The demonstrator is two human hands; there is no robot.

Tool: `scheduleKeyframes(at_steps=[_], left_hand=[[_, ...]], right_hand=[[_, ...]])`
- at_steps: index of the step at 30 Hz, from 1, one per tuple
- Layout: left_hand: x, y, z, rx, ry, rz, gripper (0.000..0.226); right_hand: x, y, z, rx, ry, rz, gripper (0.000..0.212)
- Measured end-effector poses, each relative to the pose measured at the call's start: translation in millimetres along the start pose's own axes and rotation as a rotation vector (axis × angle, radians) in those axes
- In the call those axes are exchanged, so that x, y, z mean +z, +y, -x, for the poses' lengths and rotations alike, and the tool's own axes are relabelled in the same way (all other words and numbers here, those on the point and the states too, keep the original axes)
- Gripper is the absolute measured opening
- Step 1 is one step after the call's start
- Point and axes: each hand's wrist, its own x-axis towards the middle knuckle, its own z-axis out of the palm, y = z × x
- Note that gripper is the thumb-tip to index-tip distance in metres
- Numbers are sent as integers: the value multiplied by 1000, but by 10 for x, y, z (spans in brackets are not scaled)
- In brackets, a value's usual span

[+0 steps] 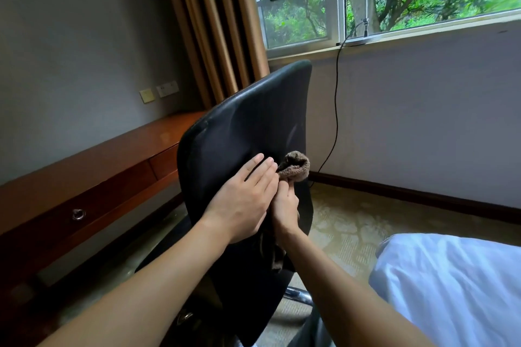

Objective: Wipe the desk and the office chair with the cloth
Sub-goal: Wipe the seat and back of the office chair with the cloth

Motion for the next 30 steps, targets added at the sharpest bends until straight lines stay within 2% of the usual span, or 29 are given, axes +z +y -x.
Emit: scheduleKeyframes(at_steps=[6, 9, 13, 18, 25, 30], left_hand=[[55, -11, 16, 26, 6, -40, 64], [68, -20, 48, 27, 3, -56, 64], [59, -4, 85, 26, 28, 2, 64], [-105, -1, 159, 15, 77, 79, 67], [-435, -179, 440, -76, 124, 11, 76], [-571, -258, 737, -108, 121, -17, 83]], right_hand=[[2, 229, 85, 174, 22, 21, 46], [-5, 167, 131, 196, 12, 16, 47], [-7, 25, 133, 63, -14, -29, 49], [51, -276, 122, -60, -32, -89, 29], [165, -581, 319, -130, -85, -106, 48], [182, -821, 629, -247, -144, -181, 49]])
